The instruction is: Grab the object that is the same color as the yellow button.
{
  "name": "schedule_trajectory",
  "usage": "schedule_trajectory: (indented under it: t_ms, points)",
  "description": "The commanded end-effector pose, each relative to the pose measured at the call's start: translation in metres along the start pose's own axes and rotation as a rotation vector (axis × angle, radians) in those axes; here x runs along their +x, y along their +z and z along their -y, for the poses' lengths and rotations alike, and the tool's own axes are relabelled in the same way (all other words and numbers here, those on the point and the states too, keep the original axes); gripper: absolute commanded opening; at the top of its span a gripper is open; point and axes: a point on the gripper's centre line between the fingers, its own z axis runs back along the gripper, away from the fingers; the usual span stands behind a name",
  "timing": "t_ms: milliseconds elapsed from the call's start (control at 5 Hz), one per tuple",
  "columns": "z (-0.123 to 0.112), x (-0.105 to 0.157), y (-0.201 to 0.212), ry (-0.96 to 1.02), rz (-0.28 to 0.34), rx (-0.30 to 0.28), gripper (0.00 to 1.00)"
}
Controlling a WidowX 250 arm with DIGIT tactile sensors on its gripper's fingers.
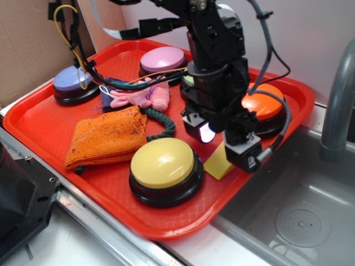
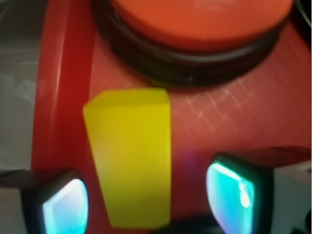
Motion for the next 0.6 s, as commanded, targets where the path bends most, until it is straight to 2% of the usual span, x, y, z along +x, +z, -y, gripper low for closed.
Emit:
schedule_trajectory:
  t_ms: [0, 400]
  points:
    - [-0.005, 0.012, -0.002, 0.001, 0.014, -0.078, 1.00]
    - [-0.020, 0.008, 0.002, 0.072, 0.014, -0.088, 1.00]
